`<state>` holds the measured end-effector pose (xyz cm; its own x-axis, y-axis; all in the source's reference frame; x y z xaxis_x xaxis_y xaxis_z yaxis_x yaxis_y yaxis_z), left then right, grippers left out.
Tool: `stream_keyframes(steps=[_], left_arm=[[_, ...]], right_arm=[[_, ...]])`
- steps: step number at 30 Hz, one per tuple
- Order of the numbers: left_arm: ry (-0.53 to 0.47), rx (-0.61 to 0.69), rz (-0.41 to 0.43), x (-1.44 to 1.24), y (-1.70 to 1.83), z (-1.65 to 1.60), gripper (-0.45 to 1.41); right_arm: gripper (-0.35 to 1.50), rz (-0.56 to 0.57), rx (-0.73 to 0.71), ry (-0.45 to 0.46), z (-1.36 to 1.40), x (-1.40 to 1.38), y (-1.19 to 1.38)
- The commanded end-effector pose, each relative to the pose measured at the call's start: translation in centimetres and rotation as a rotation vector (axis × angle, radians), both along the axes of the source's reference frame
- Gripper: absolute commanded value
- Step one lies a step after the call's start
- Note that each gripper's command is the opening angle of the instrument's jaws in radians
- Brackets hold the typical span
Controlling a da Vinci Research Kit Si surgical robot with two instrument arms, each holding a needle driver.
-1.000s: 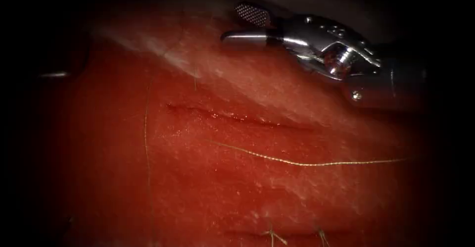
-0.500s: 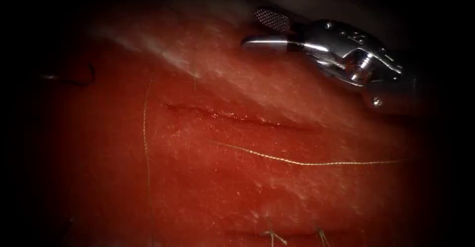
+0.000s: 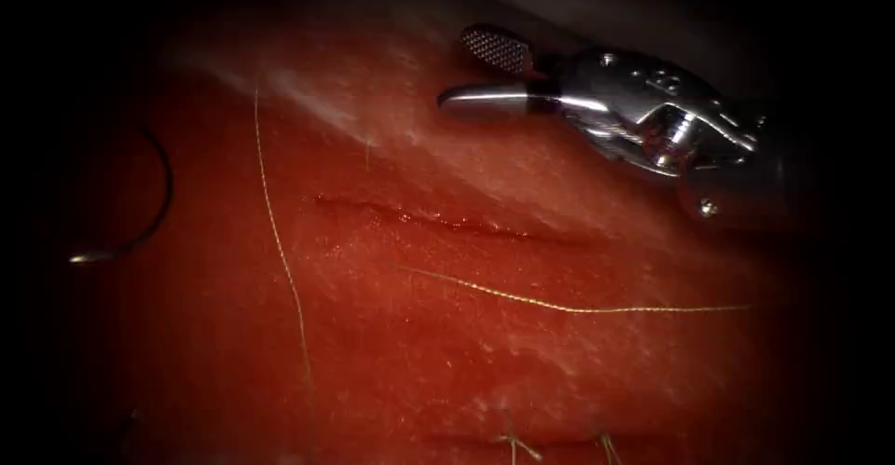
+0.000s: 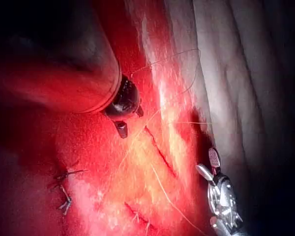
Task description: Wound Closure
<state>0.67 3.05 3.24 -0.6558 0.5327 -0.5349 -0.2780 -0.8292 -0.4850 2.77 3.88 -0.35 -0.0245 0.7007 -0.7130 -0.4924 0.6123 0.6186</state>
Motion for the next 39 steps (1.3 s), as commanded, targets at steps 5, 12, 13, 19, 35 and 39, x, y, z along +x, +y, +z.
stream_keyframes(steps=[5,12,13,19,35,39], left_arm=[[-0.040,-0.056,0.011,-0.62,-0.11,0.01,0.70],[-0.021,-0.085,0.112,-1.63,-0.52,0.21,0.61],[-0.022,-0.084,0.120,-1.72,-0.56,0.26,0.61],[0.026,-0.104,0.172,-2.30,-0.75,0.67,0.66],[0.097,-0.116,0.101,-3.33,-0.74,1.25,0.70],[0.121,-0.123,0.088,-3.44,-0.69,1.38,0.70]], right_arm=[[1.31,-0.015,-0.070,-0.062,-0.01,-0.14,0.14],[1.31,-0.091,-0.122,-0.274,0.09,-0.40,0.18],[1.31,-0.093,-0.125,-0.297,0.10,-0.43,0.18],[1.31,-0.120,-0.105,-0.350,0.23,-0.46,0.13],[1.30,-0.208,-0.075,-0.460,0.45,-0.37,-0.01],[1.28,-0.215,-0.078,-0.483,0.46,-0.38,-0.01]])
